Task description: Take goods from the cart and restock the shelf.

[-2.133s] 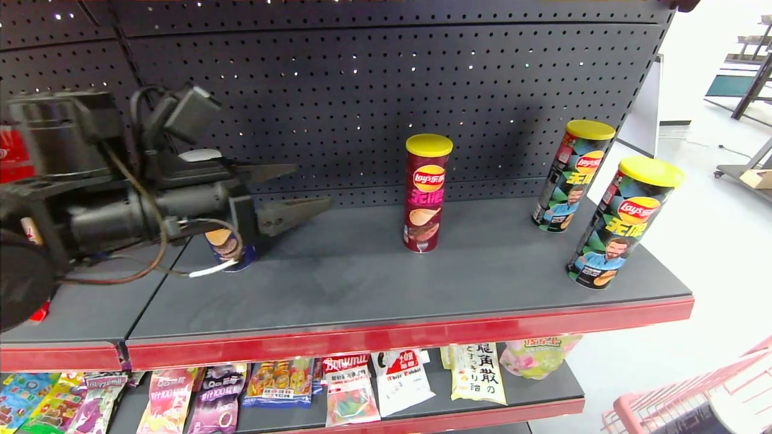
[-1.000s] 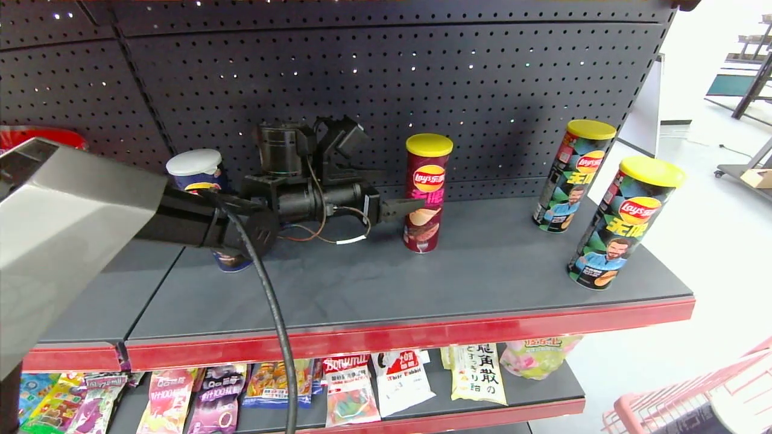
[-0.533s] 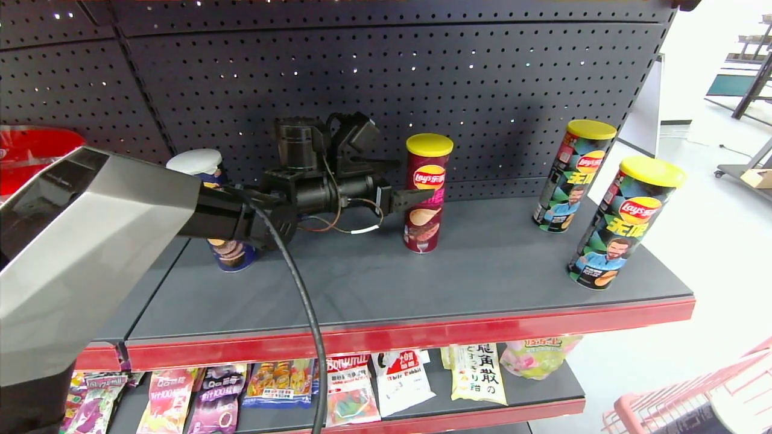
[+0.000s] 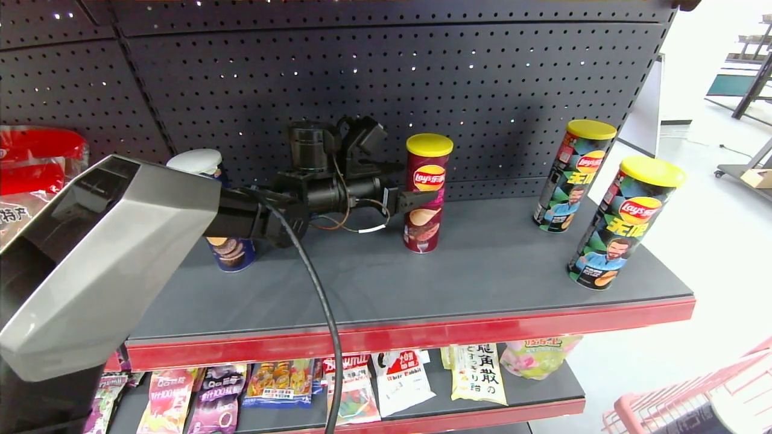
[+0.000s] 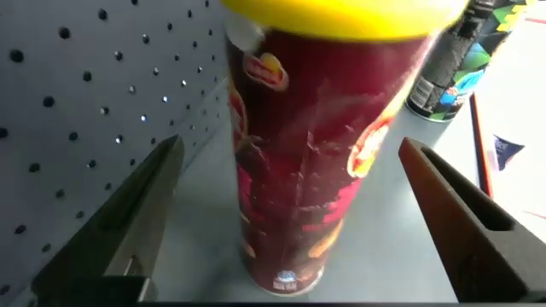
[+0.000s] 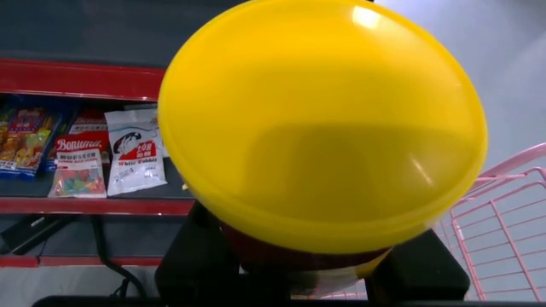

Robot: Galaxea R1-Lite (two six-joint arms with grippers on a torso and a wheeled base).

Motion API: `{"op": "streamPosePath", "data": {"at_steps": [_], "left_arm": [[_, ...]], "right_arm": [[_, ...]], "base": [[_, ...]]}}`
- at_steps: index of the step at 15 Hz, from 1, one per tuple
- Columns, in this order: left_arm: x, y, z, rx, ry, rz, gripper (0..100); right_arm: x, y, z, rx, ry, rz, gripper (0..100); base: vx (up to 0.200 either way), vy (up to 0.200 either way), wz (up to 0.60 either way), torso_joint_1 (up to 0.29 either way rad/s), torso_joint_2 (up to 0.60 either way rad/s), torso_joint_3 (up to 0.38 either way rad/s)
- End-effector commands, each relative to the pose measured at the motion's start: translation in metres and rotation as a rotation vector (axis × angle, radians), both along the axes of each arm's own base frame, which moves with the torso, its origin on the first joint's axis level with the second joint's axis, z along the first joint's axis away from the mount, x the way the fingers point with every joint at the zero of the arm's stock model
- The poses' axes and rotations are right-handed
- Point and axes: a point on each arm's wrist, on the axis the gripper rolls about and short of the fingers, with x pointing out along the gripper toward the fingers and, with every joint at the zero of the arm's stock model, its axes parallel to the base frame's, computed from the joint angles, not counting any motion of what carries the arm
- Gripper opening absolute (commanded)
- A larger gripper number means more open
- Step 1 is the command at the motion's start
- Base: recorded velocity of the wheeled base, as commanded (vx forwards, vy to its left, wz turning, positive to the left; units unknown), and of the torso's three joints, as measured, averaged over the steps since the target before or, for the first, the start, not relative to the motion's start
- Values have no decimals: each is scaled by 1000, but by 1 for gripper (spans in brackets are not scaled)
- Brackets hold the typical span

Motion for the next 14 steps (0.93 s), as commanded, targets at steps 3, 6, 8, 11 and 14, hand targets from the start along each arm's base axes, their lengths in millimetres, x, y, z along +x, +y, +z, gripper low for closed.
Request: {"op": "streamPosePath", "data": {"at_steps": [3, 6, 8, 11, 14], "left_arm": [[10, -6, -1, -6, 7, -1, 100], [12, -10, -4, -6, 12, 0, 100], [15, -11, -4, -11, 2, 4, 100], [15, -15, -3, -24, 10, 10, 0], [15, -15, -2, -25, 11, 12, 0]], "right_arm": [[0, 0, 0, 0, 1, 1, 0], [0, 0, 0, 0, 3, 1, 0], [0, 0, 0, 0, 3, 1, 0], [0, 0, 0, 0, 3, 1, 0], [0, 0, -1, -1, 4, 1, 0]], "base": [[0, 0, 0, 0, 0, 0], [0, 0, 0, 0, 0, 0], [0, 0, 0, 0, 0, 0], [0, 0, 0, 0, 0, 0], [0, 0, 0, 0, 0, 0]]}}
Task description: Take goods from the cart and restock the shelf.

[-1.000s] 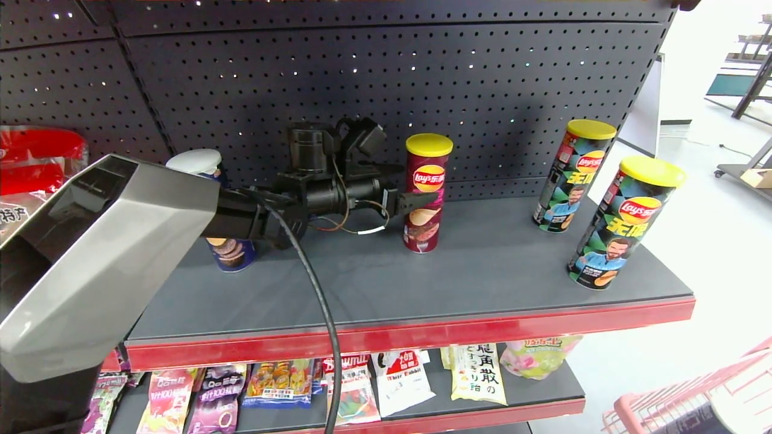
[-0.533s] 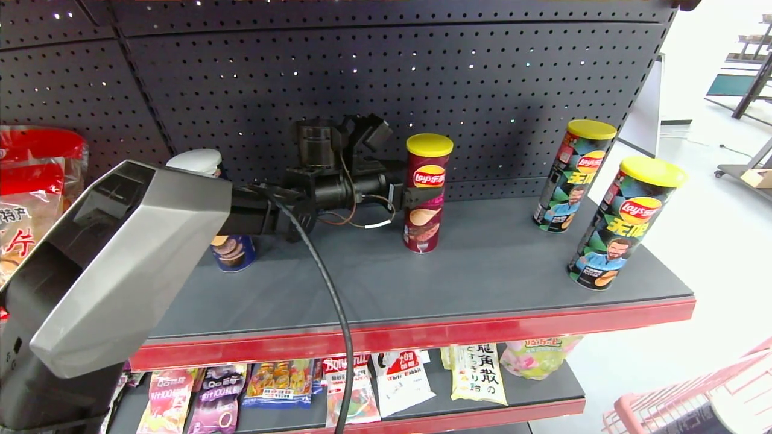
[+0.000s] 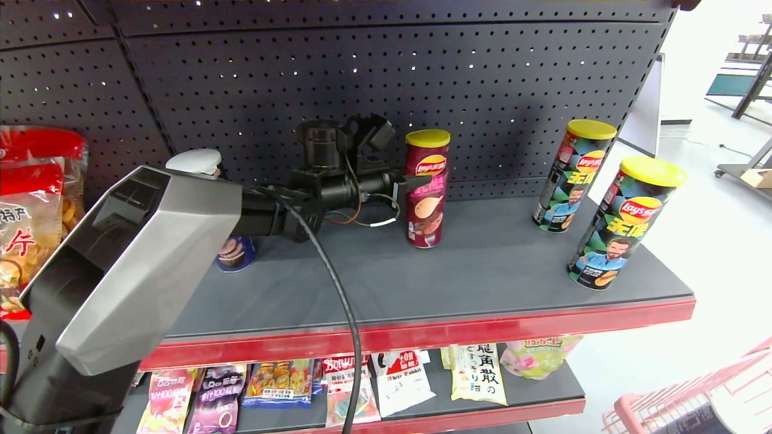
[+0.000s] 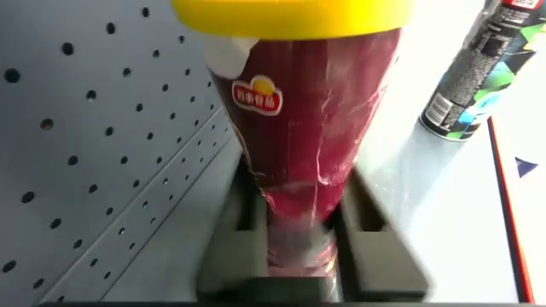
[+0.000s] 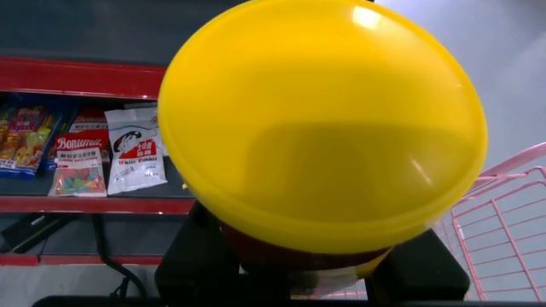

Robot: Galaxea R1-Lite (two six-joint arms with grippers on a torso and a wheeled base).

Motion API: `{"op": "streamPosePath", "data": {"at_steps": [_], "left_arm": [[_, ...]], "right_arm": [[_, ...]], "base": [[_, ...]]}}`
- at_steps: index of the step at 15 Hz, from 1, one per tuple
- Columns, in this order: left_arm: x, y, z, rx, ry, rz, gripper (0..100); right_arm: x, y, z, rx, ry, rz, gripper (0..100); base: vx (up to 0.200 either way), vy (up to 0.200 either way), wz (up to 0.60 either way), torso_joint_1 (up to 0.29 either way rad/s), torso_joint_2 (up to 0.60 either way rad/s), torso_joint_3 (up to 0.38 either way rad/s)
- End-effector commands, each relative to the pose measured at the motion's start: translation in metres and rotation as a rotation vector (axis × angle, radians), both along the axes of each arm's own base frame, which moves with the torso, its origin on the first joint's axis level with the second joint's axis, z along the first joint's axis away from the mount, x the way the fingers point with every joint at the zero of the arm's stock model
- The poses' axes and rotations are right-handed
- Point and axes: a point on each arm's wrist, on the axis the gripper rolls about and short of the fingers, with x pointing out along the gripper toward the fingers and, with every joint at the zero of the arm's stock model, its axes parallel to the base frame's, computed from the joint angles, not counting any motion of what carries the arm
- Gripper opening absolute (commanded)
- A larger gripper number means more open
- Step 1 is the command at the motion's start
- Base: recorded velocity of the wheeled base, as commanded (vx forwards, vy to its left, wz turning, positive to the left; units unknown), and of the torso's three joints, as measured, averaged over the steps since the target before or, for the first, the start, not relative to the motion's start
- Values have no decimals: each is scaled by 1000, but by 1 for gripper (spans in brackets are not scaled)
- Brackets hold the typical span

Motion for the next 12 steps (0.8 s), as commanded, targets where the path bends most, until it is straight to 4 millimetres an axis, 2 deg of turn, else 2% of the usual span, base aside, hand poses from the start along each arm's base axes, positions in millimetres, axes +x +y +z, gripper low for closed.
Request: {"op": "streamPosePath", "data": {"at_steps": [1, 4, 6, 9, 10, 12], "left_arm": [[-1, 0, 2, -2, -3, -1, 0], [-3, 1, 8, -8, -16, -3, 0], [-11, 4, 22, -16, -33, -7, 0], [-36, 17, 37, -5, -26, -18, 0], [-42, 20, 37, -3, -22, -18, 0], [-72, 29, 25, 7, 0, -32, 0]], "right_arm": [[0, 0, -1, -1, 4, 1, 0], [0, 0, 0, 0, 2, 1, 0], [0, 0, 0, 0, 1, 1, 0], [0, 0, 1, 0, -2, 1, 0], [0, 0, 1, 0, -2, 1, 0], [0, 0, 1, 0, -4, 1, 0]], "base": [[0, 0, 0, 0, 0, 0], [0, 0, 0, 0, 0, 0], [0, 0, 0, 0, 0, 0], [0, 0, 0, 0, 0, 0], [0, 0, 0, 0, 0, 0], [0, 0, 0, 0, 0, 0]]}}
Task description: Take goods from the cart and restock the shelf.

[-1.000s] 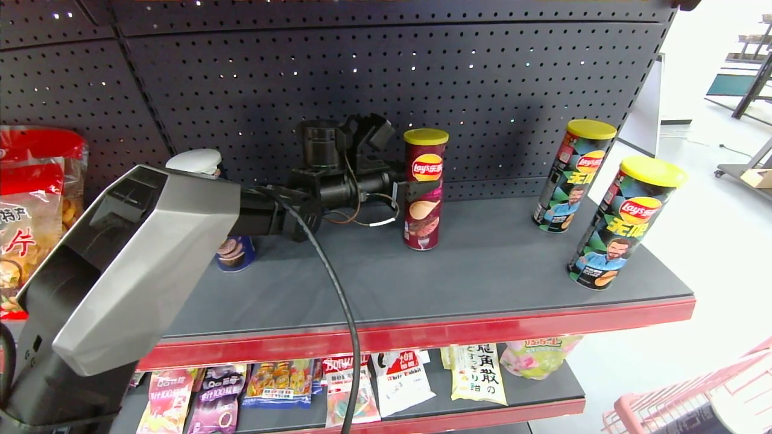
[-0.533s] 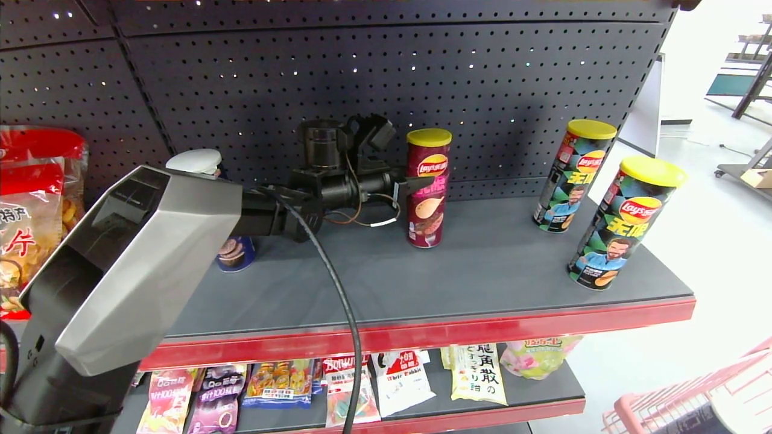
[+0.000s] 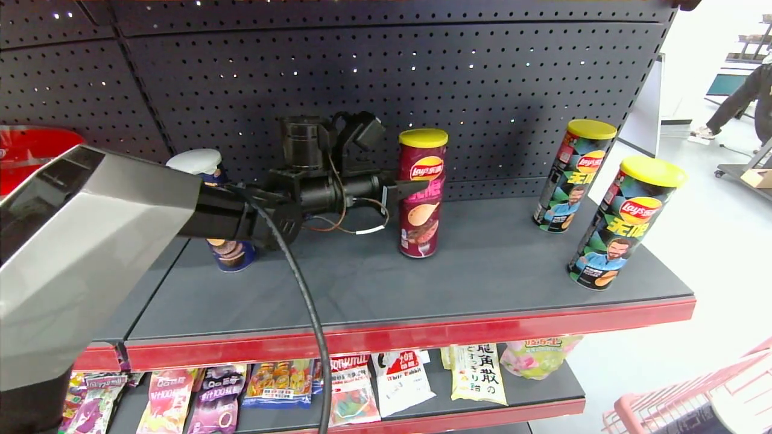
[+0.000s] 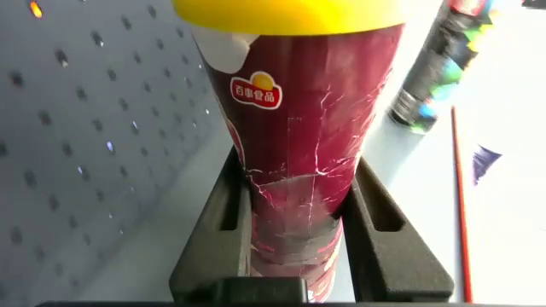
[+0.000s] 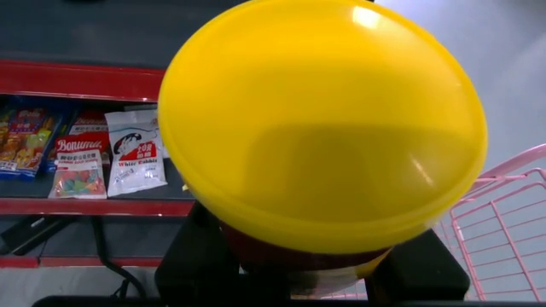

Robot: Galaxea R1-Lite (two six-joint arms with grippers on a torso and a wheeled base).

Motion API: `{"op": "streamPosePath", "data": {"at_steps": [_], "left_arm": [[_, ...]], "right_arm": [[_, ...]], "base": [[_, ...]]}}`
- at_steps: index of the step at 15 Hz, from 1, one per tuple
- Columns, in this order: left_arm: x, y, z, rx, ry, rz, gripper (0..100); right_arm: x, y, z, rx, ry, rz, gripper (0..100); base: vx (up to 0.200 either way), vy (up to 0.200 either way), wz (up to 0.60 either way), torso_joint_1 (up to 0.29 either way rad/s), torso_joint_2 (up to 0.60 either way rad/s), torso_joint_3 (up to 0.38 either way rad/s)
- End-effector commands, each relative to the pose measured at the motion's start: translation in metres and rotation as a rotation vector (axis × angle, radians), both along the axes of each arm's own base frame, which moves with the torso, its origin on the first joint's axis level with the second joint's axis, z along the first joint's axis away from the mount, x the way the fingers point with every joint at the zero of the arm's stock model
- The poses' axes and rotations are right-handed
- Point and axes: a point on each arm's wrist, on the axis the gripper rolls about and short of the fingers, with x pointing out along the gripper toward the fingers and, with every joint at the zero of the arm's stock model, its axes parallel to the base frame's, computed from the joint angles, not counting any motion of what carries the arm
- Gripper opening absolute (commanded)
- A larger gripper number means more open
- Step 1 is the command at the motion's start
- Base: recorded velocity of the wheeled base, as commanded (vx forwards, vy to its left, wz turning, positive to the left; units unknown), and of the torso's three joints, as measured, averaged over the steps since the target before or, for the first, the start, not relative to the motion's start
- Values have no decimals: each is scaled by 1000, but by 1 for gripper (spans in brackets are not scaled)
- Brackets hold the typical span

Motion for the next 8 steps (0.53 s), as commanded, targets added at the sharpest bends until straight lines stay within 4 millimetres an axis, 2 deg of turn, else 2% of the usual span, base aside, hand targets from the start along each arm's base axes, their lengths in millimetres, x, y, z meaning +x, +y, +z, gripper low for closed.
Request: {"op": "streamPosePath", "data": {"at_steps": [1, 4, 8], "left_arm": [[-42, 16, 5, -4, -9, -12, 0], [-62, 20, -5, -9, -13, -24, 0], [-69, 23, -15, -15, -17, -23, 0]], "right_arm": [[0, 0, 1, 0, 0, 1, 0], [0, 0, 1, 0, -2, 1, 0], [-1, 0, 3, 1, -9, 1, 0]], "base": [[0, 0, 0, 0, 0, 0], [0, 0, 0, 0, 0, 0], [0, 0, 0, 0, 0, 0]]}}
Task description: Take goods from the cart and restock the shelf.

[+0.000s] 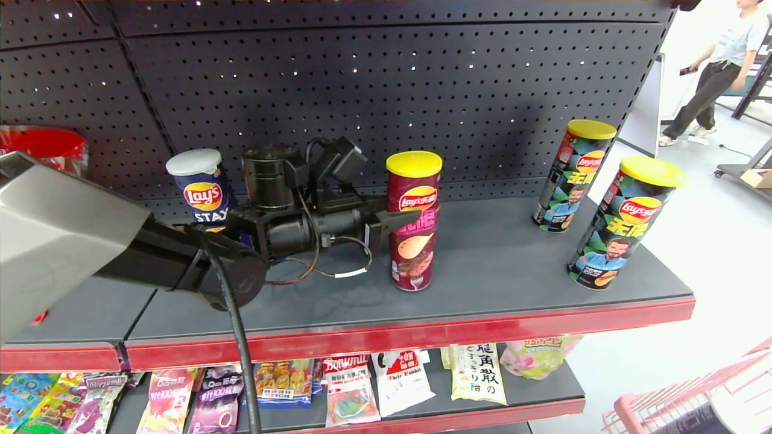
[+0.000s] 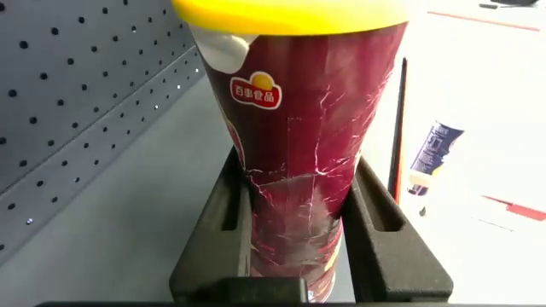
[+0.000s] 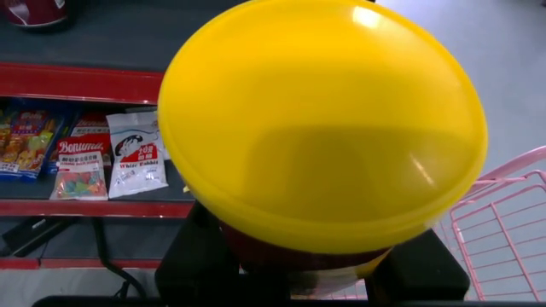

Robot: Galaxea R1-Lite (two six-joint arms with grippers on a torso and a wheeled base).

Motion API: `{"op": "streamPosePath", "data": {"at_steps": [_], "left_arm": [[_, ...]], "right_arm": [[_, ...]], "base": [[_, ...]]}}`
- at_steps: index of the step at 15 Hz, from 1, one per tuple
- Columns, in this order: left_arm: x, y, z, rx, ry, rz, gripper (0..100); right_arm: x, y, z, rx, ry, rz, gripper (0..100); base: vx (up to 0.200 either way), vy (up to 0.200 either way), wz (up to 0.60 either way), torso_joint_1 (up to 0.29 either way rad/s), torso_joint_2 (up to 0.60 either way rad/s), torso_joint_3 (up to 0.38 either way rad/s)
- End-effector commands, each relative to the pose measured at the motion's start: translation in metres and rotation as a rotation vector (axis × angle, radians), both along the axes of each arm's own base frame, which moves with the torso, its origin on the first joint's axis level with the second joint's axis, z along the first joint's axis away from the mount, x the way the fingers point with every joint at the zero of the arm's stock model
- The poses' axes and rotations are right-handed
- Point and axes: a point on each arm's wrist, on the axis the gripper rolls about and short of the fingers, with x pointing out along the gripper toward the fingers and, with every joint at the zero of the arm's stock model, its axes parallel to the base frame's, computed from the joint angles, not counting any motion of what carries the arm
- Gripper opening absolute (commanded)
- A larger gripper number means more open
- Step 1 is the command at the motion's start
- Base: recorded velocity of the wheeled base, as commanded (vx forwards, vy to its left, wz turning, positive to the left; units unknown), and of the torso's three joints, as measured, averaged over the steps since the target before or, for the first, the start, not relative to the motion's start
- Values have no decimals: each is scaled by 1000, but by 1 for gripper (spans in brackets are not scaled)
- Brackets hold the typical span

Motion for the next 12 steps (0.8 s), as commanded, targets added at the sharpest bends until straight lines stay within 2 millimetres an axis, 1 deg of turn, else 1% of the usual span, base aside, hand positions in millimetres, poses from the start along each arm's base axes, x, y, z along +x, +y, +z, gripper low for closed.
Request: {"op": "streamPosePath", "data": {"at_steps": [1, 5, 11, 12], "left_arm": [[-9, 0, -4, 4, 5, -10, 0], [-17, -7, -8, 10, 17, -30, 0], [-18, -8, -13, 5, 5, -9, 0], [-21, -7, -13, 5, 7, -12, 0]], "right_arm": [[0, 0, 0, 0, -1, 0, 0], [0, 0, 2, 0, -6, 0, 0], [-1, 0, 2, 1, -12, 0, 0], [-1, 0, 2, 1, -13, -1, 0]], "base": [[0, 0, 0, 0, 0, 0], [0, 0, 0, 0, 0, 0], [0, 0, 0, 0, 0, 0], [0, 0, 0, 0, 0, 0]]}}
